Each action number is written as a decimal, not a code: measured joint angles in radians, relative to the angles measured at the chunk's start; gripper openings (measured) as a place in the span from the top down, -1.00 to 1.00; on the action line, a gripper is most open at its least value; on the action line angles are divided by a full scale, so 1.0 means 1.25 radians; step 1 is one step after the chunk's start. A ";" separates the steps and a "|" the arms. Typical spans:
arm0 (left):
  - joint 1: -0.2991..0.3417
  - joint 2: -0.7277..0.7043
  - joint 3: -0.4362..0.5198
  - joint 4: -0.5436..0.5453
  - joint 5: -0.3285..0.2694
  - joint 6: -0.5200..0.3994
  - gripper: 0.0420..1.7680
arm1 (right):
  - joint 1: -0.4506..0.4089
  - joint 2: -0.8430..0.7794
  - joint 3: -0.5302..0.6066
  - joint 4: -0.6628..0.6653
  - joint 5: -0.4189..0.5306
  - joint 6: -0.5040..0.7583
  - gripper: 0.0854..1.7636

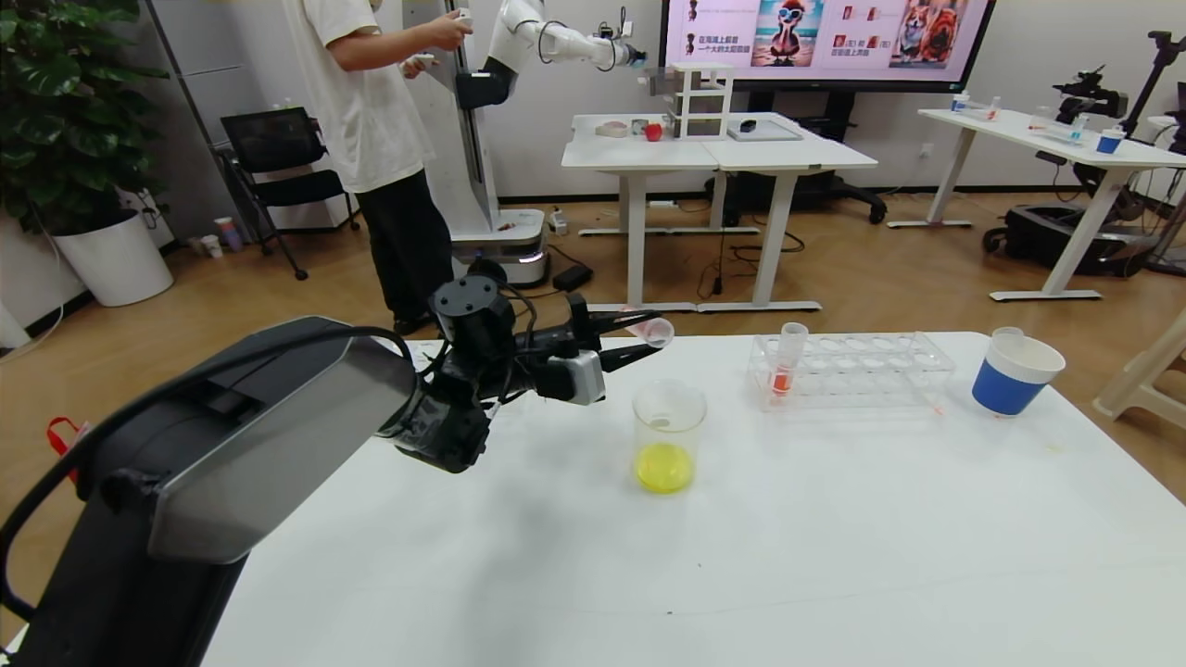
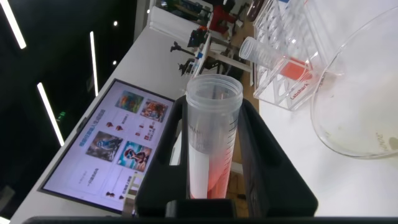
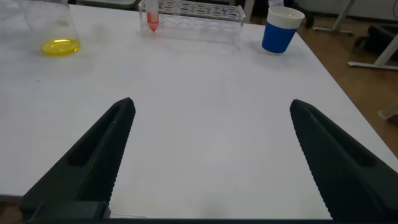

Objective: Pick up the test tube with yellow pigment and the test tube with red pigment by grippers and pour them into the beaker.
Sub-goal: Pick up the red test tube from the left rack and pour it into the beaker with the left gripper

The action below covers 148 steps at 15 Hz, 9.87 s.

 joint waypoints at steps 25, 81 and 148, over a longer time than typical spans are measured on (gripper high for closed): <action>-0.021 0.048 0.018 -0.177 0.021 0.124 0.48 | 0.000 0.000 0.000 0.000 0.000 0.000 -0.97; -0.024 -0.206 0.236 -0.153 0.755 -0.437 0.48 | 0.000 0.000 0.000 0.000 0.000 0.000 -0.97; 0.253 -0.310 0.184 0.244 0.944 -0.929 -0.98 | 0.000 0.000 0.000 0.000 0.000 0.000 -0.97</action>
